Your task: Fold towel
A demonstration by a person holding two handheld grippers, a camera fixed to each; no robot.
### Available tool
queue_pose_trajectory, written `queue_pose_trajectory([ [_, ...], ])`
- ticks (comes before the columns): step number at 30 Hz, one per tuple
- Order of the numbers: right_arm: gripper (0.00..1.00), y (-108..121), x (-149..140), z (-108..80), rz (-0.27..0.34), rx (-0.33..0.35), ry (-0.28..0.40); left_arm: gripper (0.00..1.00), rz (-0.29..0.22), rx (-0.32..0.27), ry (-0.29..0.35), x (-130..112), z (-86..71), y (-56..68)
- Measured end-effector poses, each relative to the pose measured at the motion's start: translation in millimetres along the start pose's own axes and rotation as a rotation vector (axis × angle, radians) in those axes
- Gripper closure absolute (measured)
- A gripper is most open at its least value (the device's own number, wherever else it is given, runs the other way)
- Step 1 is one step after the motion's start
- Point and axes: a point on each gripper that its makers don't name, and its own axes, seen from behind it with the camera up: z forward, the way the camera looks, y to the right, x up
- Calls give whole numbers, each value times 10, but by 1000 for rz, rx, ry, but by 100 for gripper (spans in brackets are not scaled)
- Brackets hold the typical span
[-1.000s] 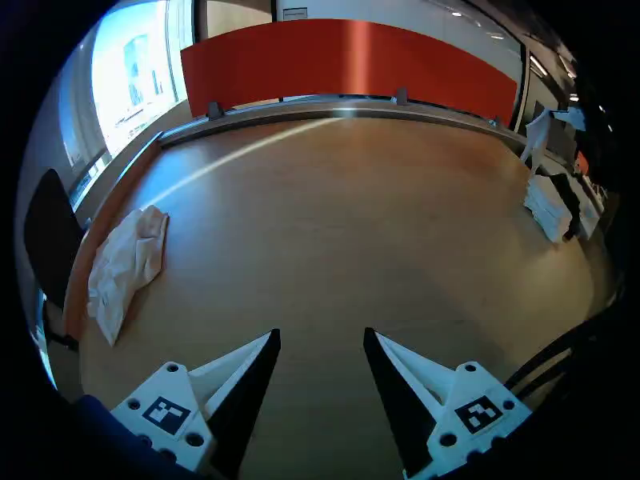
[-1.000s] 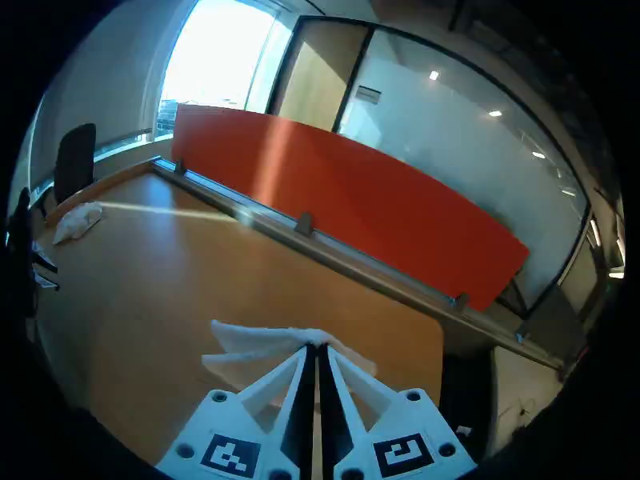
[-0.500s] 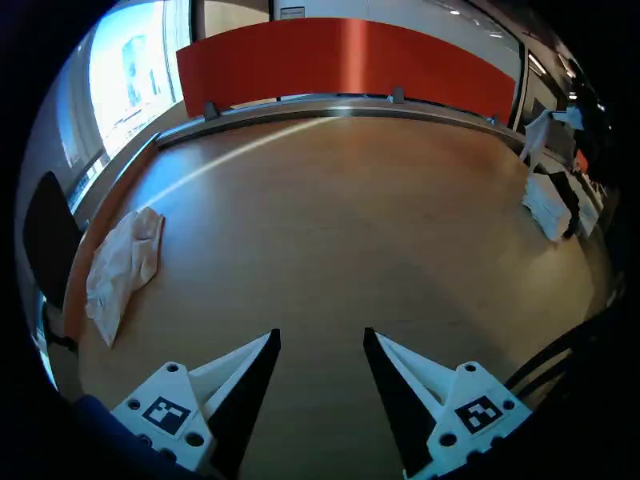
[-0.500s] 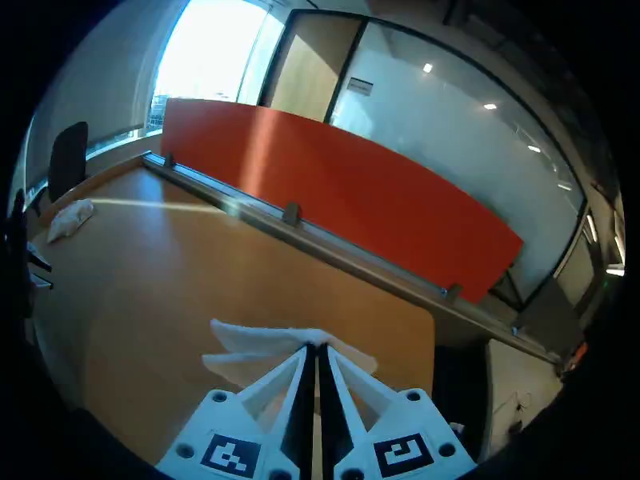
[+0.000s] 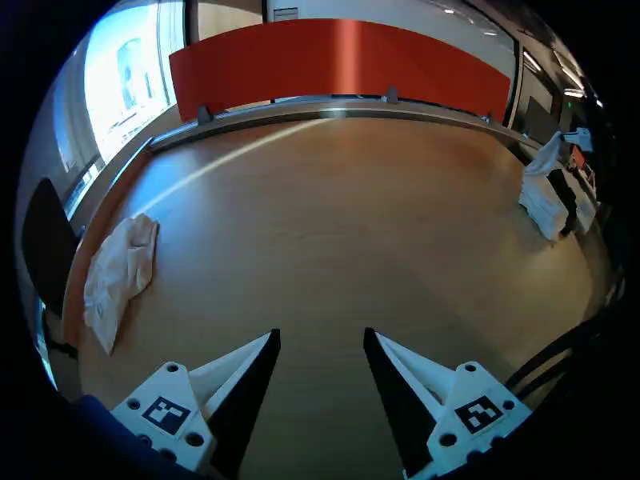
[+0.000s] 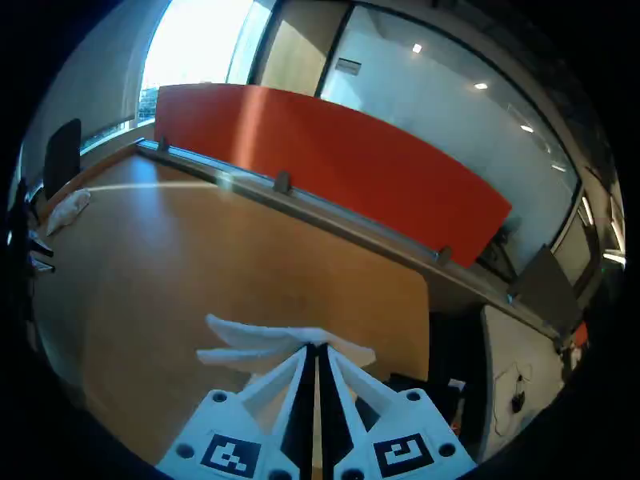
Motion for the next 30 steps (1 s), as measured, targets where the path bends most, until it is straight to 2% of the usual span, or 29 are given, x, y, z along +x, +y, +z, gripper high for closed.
queue_pose_trajectory([
  [7,95,118,-555,-100,21,-33,-95,24,11,-6,-3,-25,-2,35],
  [11,95,136,-759,-120,35,-45,-131,24,15,-7,-5,-39,-13,45],
  [30,95,290,-1281,-131,83,-125,-253,24,22,2,-6,-87,-55,-10],
])
